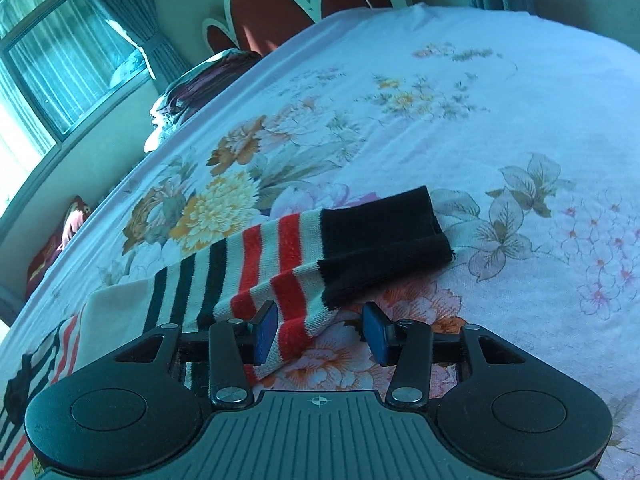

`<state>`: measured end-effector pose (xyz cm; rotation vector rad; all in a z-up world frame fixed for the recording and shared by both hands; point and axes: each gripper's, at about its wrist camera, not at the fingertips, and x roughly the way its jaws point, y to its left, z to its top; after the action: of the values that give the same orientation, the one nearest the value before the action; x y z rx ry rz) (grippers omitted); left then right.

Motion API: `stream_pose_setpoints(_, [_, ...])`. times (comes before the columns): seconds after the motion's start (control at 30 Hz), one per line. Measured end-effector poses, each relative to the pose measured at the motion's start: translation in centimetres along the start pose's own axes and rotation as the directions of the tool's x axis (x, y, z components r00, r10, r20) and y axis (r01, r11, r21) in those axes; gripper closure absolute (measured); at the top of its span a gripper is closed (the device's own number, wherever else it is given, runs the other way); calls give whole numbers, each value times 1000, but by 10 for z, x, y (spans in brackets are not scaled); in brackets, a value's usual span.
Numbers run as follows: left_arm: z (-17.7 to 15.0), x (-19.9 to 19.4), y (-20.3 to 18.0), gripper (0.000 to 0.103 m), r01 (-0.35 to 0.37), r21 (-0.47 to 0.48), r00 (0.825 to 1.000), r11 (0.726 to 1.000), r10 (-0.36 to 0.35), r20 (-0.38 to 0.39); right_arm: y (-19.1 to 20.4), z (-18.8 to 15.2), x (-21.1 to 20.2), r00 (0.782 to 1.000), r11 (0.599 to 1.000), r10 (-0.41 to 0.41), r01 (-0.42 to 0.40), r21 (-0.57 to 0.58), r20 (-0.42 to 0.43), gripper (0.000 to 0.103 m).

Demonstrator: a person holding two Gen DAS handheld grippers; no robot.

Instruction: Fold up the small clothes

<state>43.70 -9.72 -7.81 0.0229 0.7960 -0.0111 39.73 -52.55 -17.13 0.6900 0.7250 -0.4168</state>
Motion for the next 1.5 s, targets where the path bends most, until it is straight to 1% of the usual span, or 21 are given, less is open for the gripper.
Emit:
stream_pose_setpoints(0.07, [3, 9, -6, 1, -3, -4, 1000, 1000, 3, -19, -6, -1, 4, 1000, 1000, 17, -17, 14, 13, 61])
stream_pose_setpoints(0.13, [5, 19, -7, 1, -14, -20, 999, 1000, 13, -50, -7, -2, 6, 999, 1000, 19, -19, 12, 28, 75])
stream_pose_setpoints(0.17, [6, 24, -7, 1, -16, -20, 997, 1000, 15, -71, -8, -2, 7, 999, 1000, 19, -19, 14, 30, 86])
stream_pose_setpoints(0.2, [6, 30, -5, 1, -12, -17, 996, 1000, 10, -94, -9, -1, 9, 999, 1000, 20, -21, 21, 28, 91])
stream_pose_setpoints(0.27, [6, 37, -1, 1, 16, -19, 992, 1000, -18, -127, -11, 2, 12, 999, 999, 22, -23, 25, 30, 94])
stream_pose_setpoints(0.33, [4, 34, 10, 3, 3, -50, 995, 999, -8, -99, -7, 5, 12, 999, 1000, 10, -9, -13, 39, 95])
stream_pose_setpoints(0.37, [3, 30, 17, 2, -2, -66, 998, 998, -3, -68, 3, 5, 14, 999, 996, -14, 18, -89, 43, 95])
stream_pose_setpoints(0.43, [0, 28, 30, 1, -23, -68, 999, 997, 20, -44, 35, 1, 13, 996, 956, -37, 58, -288, 80, 96])
stream_pose_setpoints(0.57, [-8, 35, 68, 1, -6, -120, 997, 993, -3, -77, 92, -6, -9, 988, 918, 132, -93, -385, 75, 96])
stream_pose_setpoints(0.7, [-10, 40, 111, 12, 35, -176, 994, 984, -53, -98, 172, -44, -21, 952, 813, 305, -270, -516, -18, 96])
stream_pose_setpoints(0.8, [-10, 37, 140, 14, 38, -196, 995, 980, -54, -82, 231, -89, -26, 923, 715, 372, -354, -603, -100, 96])
stream_pose_setpoints(0.87, [-11, 34, 160, 19, 45, -220, 996, 975, -62, -72, 266, -121, -24, 910, 655, 385, -387, -649, -155, 96])
stream_pose_setpoints(1.0, [-17, 29, 197, 24, 56, -269, 995, 961, -76, -63, 315, -181, -7, 893, 581, 360, -440, -684, -269, 96])
stream_pose_setpoints(1.1, [-24, 30, 217, 24, 76, -304, 992, 950, -101, -71, 329, -221, 12, 881, 556, 319, -472, -684, -350, 96])
stream_pose_setpoints(1.13, [-25, 30, 221, 24, 83, -307, 991, 948, -111, -73, 332, -232, 17, 886, 554, 307, -464, -691, -348, 96])
stream_pose_setpoints(1.17, [-26, 31, 223, 24, 96, -306, 990, 947, -124, -73, 332, -240, 17, 894, 543, 317, -446, -711, -318, 95])
stream_pose_setpoints(1.23, [-27, 35, 222, 24, 139, -302, 983, 943, -168, -70, 335, -247, 17, 897, 540, 318, -437, -719, -306, 83])
stream_pose_setpoints(1.27, [-26, 38, 218, 22, 162, -302, 980, 940, -190, -65, 336, -248, 16, 885, 536, 333, -462, -706, -326, 61])
stream_pose_setpoints(1.3, [-25, 41, 213, 22, 182, -300, 976, 936, -210, -62, 334, -245, 11, 871, 532, 349, -489, -692, -347, 48])
stream_pose_setpoints(1.37, [-21, 50, 198, 22, 239, -281, 963, 930, -264, -55, 329, -240, -1, 874, 541, 377, -475, -694, -305, 48])
stream_pose_setpoints(1.5, [-11, 74, 162, 26, 335, -262, 931, 905, -361, -58, 310, -202, -24, 879, 621, 430, -455, -639, -208, 48])
